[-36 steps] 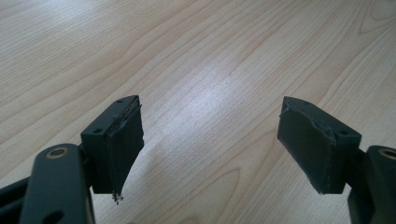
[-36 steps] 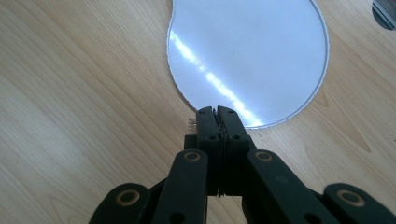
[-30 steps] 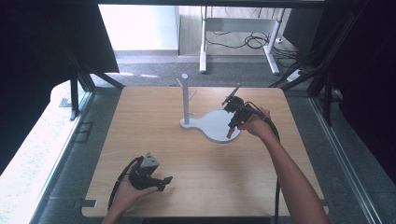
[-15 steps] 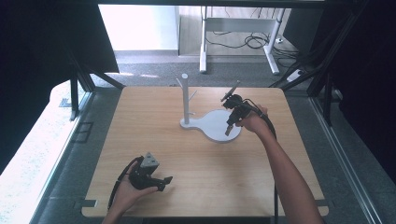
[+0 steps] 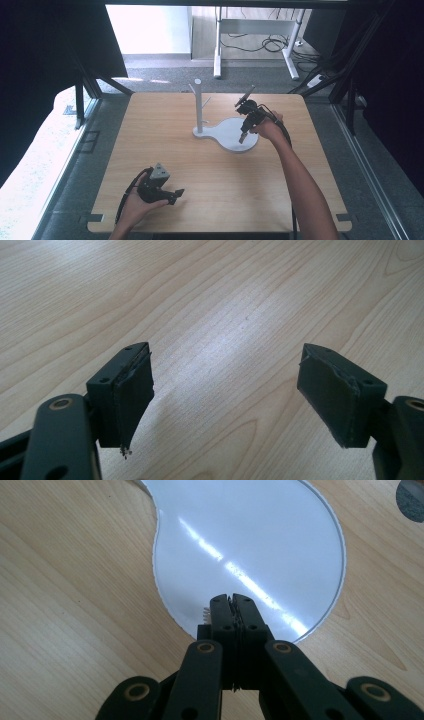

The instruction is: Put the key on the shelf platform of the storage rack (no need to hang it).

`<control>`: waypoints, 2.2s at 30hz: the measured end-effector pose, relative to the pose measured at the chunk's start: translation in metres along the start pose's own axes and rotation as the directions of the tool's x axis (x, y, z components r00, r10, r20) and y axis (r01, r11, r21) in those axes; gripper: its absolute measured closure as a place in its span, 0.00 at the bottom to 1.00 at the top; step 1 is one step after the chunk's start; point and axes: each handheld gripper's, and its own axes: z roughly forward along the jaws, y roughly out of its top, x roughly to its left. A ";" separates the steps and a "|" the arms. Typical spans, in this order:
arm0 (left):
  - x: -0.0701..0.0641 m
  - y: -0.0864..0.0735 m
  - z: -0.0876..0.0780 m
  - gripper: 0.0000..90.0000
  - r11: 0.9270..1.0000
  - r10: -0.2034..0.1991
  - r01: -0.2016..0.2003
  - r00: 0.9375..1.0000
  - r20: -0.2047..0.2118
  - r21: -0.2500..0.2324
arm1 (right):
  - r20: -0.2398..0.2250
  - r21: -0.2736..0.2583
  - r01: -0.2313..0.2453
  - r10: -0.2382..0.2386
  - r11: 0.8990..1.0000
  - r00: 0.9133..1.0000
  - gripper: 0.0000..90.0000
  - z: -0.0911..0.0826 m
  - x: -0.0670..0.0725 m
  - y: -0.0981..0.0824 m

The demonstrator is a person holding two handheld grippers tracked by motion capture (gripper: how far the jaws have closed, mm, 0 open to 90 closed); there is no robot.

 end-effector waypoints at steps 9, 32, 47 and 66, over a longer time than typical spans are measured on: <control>0.001 0.000 0.000 0.25 1.000 -0.001 0.001 1.000 0.000 0.000 | 0.002 0.006 -0.008 0.008 1.000 1.000 1.00 0.005 -0.003 0.008; 0.002 -0.001 -0.001 0.25 1.000 -0.005 0.005 1.000 0.002 -0.004 | 0.005 0.004 -0.008 0.008 1.000 1.000 1.00 0.024 -0.002 0.033; 0.001 -0.001 0.001 0.25 1.000 0.002 -0.002 1.000 0.005 0.002 | 0.008 0.008 -0.021 0.021 1.000 1.000 1.00 0.046 -0.003 0.031; 0.001 -0.002 0.005 0.25 1.000 0.005 -0.005 1.000 0.012 0.014 | 0.002 0.041 -0.026 0.026 0.999 1.000 0.98 0.071 -0.003 0.027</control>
